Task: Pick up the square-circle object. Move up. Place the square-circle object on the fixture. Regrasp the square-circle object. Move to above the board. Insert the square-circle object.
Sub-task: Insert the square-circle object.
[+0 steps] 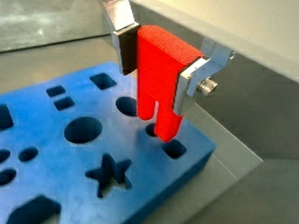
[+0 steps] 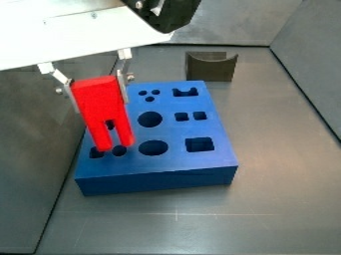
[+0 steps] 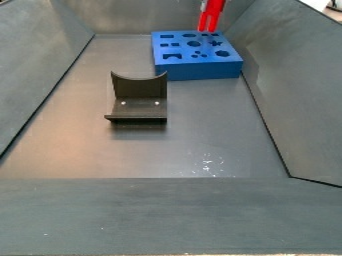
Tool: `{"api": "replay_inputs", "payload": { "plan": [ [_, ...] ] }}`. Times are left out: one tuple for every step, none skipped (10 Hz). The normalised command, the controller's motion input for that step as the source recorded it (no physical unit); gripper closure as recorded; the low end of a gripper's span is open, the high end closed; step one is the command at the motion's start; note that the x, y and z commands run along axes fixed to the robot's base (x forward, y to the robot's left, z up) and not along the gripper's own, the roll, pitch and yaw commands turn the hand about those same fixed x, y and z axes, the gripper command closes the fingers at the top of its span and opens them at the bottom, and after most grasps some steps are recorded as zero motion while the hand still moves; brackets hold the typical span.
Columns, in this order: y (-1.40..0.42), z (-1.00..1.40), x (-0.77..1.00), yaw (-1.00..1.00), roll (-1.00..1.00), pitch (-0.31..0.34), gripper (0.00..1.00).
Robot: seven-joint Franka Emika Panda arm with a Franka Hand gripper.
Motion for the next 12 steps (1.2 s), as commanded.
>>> {"api": "replay_inputs", "payload": {
  "plan": [
    [0.00,0.00,0.00,0.02,0.00,-0.009,1.00],
    [0.00,0.00,0.00,0.00,0.00,0.000,1.00],
    [-0.07,0.00,0.02,0.25,0.29,0.096,1.00],
    [-0.11,0.00,-0.04,0.38,0.42,0.071,1.00],
    [0.00,0.00,0.04,0.00,0.00,0.000,1.00],
    [-0.05,-0.06,0.25,-0.08,0.10,0.100,1.00],
    [0.00,-0.06,0.29,-0.25,0.13,0.163,1.00],
    [0.00,0.00,0.16,-0.25,0.05,0.131,1.00],
    [0.00,0.00,0.15,-0.12,0.00,0.047,1.00],
    [-0.05,0.00,0.19,-0.09,0.17,0.130,1.00],
    [-0.19,0.10,0.28,-0.15,0.36,0.243,1.00],
    [0.00,0.04,0.09,-0.05,0.05,0.083,1.00]
  ]
}}
